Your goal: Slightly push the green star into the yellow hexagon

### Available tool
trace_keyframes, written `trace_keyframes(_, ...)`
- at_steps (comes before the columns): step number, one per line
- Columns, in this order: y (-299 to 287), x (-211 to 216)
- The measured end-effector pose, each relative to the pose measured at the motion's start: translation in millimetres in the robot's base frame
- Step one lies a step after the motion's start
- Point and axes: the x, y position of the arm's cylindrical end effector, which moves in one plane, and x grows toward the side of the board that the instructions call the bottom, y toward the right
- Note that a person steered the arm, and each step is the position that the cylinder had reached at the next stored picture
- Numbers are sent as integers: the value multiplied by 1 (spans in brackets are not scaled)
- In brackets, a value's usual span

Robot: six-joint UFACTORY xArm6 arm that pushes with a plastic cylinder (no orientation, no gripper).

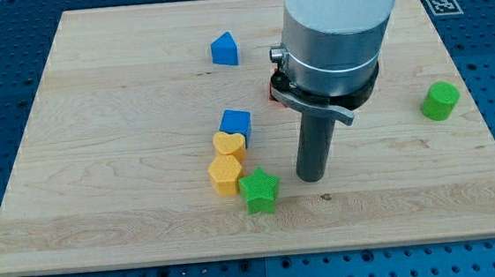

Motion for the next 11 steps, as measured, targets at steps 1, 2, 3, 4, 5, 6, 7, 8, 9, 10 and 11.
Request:
trace_keyframes(1, -9, 9)
trace_keyframes(2, -34, 12)
trace_keyframes(3, -52, 12)
trace_keyframes(4, -67, 12)
trace_keyframes(5, -82, 12)
trace_keyframes(6, -91, 12)
trace_keyframes(7, -91, 12)
trace_keyframes(8, -74, 12)
trace_keyframes(9, -51, 17)
trace_keyframes(10, -46, 31)
trace_keyframes(11, -54, 62)
